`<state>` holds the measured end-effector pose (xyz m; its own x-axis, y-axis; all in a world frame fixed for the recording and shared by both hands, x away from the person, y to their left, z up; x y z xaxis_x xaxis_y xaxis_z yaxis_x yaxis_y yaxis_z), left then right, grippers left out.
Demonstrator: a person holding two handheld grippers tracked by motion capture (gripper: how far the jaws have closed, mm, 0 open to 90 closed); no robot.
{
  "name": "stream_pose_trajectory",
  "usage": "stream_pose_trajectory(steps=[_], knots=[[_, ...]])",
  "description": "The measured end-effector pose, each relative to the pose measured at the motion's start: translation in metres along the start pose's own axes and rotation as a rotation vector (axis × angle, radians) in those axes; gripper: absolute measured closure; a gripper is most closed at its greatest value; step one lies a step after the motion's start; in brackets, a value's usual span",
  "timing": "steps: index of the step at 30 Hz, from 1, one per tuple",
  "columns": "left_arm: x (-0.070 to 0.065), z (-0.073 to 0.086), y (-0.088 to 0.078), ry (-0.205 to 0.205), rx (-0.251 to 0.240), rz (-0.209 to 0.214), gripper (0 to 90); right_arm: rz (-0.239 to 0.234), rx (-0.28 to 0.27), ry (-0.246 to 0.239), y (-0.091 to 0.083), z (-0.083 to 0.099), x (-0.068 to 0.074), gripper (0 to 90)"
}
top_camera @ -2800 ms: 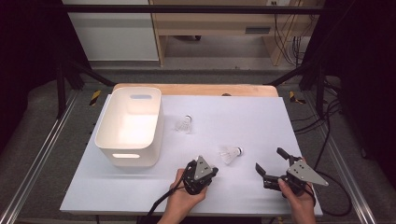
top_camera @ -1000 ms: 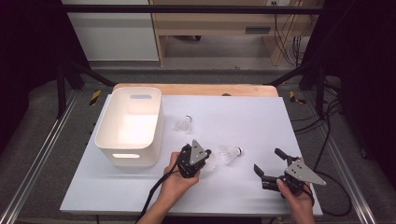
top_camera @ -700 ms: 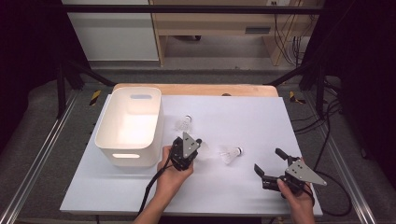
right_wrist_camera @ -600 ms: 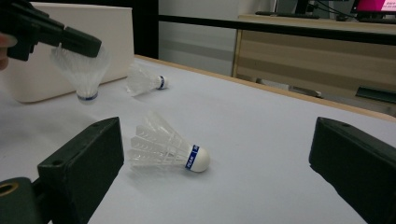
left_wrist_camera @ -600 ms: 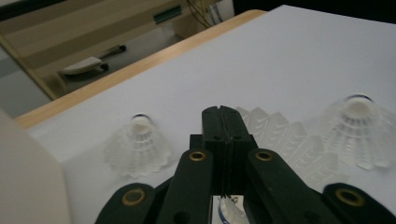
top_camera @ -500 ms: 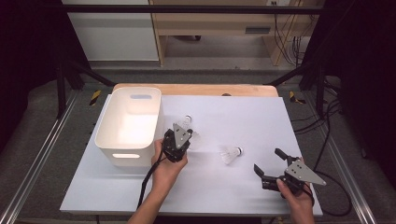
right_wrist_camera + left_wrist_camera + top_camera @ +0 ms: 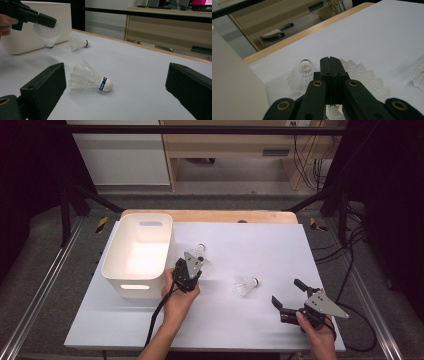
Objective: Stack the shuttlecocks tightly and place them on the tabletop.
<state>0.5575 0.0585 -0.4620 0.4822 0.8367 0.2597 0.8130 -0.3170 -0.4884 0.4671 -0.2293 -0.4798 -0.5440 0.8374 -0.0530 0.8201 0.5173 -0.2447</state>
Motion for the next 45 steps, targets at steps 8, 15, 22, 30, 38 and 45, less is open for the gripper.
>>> stream_pose_trajectory(steps=[8,15,22,30,38,45], knots=[[0.007,0.007,0.001,0.021,0.021,-0.06,89.9,-0.002,0.001,0.001,0.0,0.0,0.0,3.6],[0.001,0.017,0.007,0.032,0.063,-0.052,89.8,0.0,0.005,-0.004,0.001,0.001,0.001,3.5],[-0.002,0.022,0.009,0.021,0.068,-0.041,89.3,-0.003,0.004,-0.004,0.001,0.001,0.001,3.6],[-0.016,0.028,0.016,-0.041,0.078,0.05,77.3,-0.006,0.006,-0.004,0.001,0.001,0.001,3.6],[-0.03,0.032,0.021,-0.037,0.103,0.096,68.9,-0.006,0.006,-0.004,0.001,0.001,0.001,3.6],[-0.037,0.03,0.019,-0.033,0.092,0.127,58.1,-0.007,0.007,-0.005,0.002,0.001,0.001,3.5]])
Point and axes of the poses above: each handheld gripper's, and its own axes: y roughly forward along the jaws, z roughly out of its underside, x roughly to its left, the point moved 8 cm from there along y, roughly forward along the jaws, and after that the axes turned 6 degrees about x, right-handed, at the moved point
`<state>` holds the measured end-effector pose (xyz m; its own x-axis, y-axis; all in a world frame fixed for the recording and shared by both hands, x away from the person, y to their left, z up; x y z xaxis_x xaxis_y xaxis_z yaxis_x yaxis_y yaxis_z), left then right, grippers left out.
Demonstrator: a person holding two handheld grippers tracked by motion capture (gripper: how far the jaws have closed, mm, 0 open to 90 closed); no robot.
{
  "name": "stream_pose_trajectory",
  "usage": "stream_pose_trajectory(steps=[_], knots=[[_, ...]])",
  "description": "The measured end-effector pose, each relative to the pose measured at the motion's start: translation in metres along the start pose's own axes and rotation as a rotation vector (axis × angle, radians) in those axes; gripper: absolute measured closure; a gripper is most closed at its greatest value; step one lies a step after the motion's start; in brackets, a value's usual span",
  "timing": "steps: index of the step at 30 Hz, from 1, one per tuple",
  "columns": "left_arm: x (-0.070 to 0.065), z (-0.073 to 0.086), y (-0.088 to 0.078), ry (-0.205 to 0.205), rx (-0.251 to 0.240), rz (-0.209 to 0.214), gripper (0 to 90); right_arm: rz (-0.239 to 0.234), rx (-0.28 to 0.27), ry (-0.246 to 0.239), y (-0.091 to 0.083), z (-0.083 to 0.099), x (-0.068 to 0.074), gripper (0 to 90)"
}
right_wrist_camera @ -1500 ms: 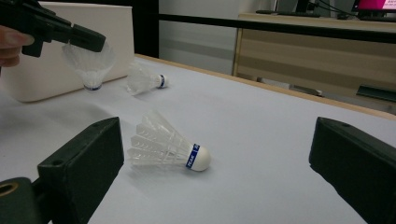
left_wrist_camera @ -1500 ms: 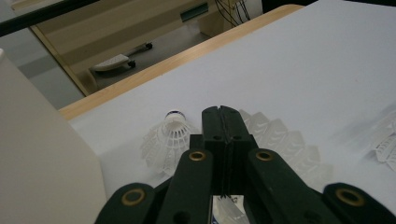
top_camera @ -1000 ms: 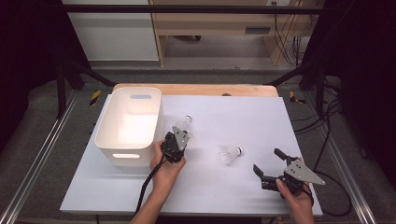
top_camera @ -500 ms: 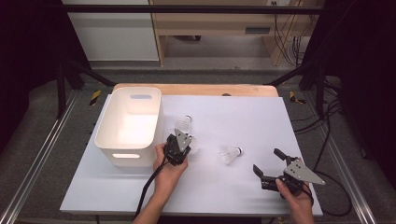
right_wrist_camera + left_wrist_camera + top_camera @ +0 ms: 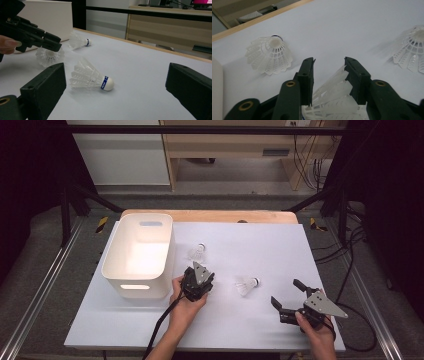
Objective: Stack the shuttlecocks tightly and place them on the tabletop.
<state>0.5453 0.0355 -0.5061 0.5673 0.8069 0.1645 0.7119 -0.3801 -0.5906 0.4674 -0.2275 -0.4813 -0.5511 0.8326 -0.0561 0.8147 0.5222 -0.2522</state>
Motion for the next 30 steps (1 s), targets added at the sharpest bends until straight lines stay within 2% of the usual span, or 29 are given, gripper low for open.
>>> stream_pose_trajectory(steps=[9,14,17,21,25,27,30], knots=[[-0.003,0.001,0.002,0.004,0.008,0.017,53.7,0.003,0.002,0.0,-0.001,0.0,0.0,3.5],[-0.004,-0.001,-0.001,-0.01,-0.008,0.025,46.3,0.004,0.001,0.002,-0.001,0.0,0.0,3.5],[-0.005,-0.004,-0.007,-0.023,-0.039,0.033,38.7,0.005,-0.001,-0.002,-0.001,0.0,-0.001,3.5],[-0.004,-0.01,-0.019,-0.071,-0.099,0.075,26.7,0.007,-0.001,0.0,-0.001,-0.001,-0.001,3.5],[-0.005,-0.014,-0.033,-0.122,-0.157,0.144,15.9,0.005,0.0,0.003,-0.001,-0.001,0.0,3.3],[-0.006,-0.013,-0.04,-0.128,-0.179,0.17,12.0,0.002,0.001,0.001,0.0,-0.001,0.001,3.3],[-0.005,-0.01,-0.048,-0.134,-0.199,0.186,9.0,0.004,0.001,-0.001,0.0,-0.001,0.0,3.3]])
Point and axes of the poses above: each handheld gripper's, and its own axes: y roughly forward along the jaws, z roughly out of its underside, x roughly to its left, the point moved 8 cm from there along y, roughly forward along the jaws, and after that the axes turned 6 degrees about x, right-handed, at the moved point
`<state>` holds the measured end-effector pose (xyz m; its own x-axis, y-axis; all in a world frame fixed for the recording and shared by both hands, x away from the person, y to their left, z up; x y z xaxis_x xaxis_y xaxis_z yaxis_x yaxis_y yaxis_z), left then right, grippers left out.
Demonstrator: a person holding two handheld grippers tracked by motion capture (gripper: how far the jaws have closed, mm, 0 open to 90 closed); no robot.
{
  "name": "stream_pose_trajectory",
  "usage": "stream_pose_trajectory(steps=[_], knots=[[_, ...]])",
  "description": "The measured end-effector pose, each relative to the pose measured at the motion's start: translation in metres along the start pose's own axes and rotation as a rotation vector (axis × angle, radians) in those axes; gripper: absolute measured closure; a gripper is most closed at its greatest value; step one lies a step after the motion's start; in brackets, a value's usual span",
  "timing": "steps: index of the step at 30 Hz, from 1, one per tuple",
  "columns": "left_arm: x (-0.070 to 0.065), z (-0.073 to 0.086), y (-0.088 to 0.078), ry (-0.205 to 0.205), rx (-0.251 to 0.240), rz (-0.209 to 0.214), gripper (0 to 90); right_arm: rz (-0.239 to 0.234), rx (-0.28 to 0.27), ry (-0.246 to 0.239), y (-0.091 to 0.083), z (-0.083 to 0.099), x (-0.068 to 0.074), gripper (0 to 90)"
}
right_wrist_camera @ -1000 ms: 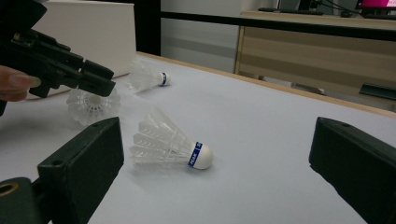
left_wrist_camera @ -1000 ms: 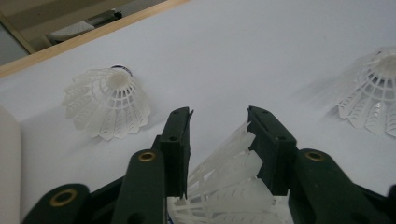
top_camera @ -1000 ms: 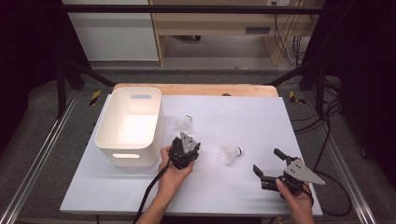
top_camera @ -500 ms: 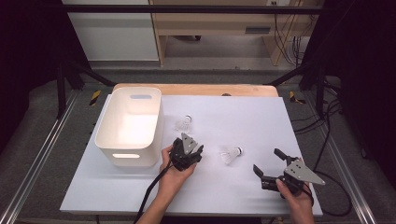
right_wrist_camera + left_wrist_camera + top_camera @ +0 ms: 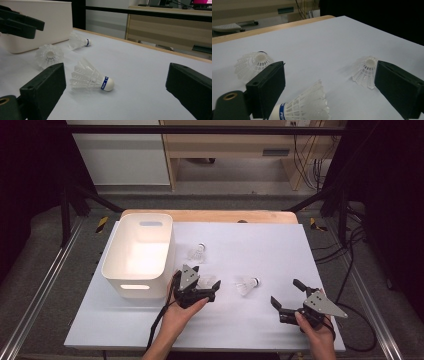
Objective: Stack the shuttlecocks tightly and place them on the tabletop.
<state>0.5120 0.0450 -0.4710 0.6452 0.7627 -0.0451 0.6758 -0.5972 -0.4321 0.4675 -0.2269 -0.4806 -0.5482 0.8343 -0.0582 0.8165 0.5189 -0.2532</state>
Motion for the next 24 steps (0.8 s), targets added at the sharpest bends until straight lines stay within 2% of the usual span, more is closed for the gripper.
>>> stream_pose_trajectory(steps=[5,10,16,19,24], knots=[[-0.001,0.006,-0.011,-0.015,-0.021,0.008,7.6,0.002,0.003,-0.001,-0.001,0.0,0.0,3.3],[-0.007,0.01,-0.02,0.008,-0.032,0.012,7.5,0.005,0.013,0.002,0.0,0.001,0.0,3.2],[-0.014,0.016,-0.028,0.025,-0.047,0.037,6.0,0.012,0.022,0.016,-0.002,0.002,-0.002,3.2],[-0.014,0.019,-0.033,0.021,-0.056,0.048,5.8,-0.005,0.031,0.039,-0.001,0.002,-0.001,3.2],[-0.01,0.03,-0.045,0.039,-0.06,0.054,5.2,-0.008,0.046,0.034,0.001,0.003,0.0,3.2]])
Point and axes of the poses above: each handheld gripper's, and its own axes: y roughly forward along the jaws, z roughly out of its underside, x roughly to its left, the point moved 8 cm from there along y, roughly forward along the jaws, and after that the axes turned 6 degrees about x, right-handed, at the moved point
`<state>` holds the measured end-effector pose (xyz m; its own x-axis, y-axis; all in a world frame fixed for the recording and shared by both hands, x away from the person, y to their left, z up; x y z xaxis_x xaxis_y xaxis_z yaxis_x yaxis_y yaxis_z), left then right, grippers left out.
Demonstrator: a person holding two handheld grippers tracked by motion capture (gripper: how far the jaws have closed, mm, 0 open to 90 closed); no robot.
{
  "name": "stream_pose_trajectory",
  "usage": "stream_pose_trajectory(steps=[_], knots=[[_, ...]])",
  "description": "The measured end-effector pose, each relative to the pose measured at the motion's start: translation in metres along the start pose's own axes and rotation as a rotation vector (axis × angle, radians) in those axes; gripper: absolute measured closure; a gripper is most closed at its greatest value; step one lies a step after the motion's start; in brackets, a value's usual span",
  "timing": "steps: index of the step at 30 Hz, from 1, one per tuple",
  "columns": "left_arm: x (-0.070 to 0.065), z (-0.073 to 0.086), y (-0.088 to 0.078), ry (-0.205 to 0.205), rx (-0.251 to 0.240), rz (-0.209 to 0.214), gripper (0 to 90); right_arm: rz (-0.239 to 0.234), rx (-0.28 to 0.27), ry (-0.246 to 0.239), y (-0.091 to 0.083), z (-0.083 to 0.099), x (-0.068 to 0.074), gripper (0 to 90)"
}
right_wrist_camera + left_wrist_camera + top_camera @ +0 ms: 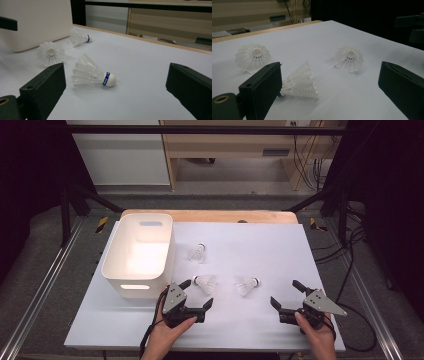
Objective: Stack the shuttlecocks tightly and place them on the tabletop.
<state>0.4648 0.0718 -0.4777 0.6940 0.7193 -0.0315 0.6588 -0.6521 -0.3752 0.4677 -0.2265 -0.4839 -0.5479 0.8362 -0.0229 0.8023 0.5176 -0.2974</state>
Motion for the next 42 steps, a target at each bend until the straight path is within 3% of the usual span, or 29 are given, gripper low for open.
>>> stream_pose_trajectory(steps=[18,20,24,35,42], knots=[[0.023,0.019,-0.064,-0.009,-0.055,-0.049,5.4,0.007,0.023,0.013,-0.002,0.003,-0.002,2.8],[0.027,0.021,-0.071,0.0,-0.059,-0.067,5.5,0.011,0.024,0.014,-0.002,0.003,-0.004,2.8],[0.038,0.022,-0.083,-0.021,-0.086,-0.094,5.3,0.022,0.021,0.032,-0.003,0.002,-0.009,2.8],[0.056,0.028,-0.1,-0.014,-0.123,-0.174,5.5,0.041,0.045,0.044,-0.002,0.006,-0.013,3.1],[0.069,0.027,-0.108,-0.045,-0.162,-0.222,5.8,0.049,0.069,0.064,-0.001,0.011,-0.016,3.5]])
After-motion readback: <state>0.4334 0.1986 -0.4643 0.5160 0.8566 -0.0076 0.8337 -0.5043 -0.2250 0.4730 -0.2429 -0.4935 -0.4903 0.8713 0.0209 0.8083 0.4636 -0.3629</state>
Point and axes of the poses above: each handheld gripper's, and its own axes: y roughly forward along the jaws, z roughly out of its underside, x roughly to its left, the point moved 8 cm from there along y, roughly forward along the jaws, and after that the axes turned 6 degrees about x, right-handed, at the moved point
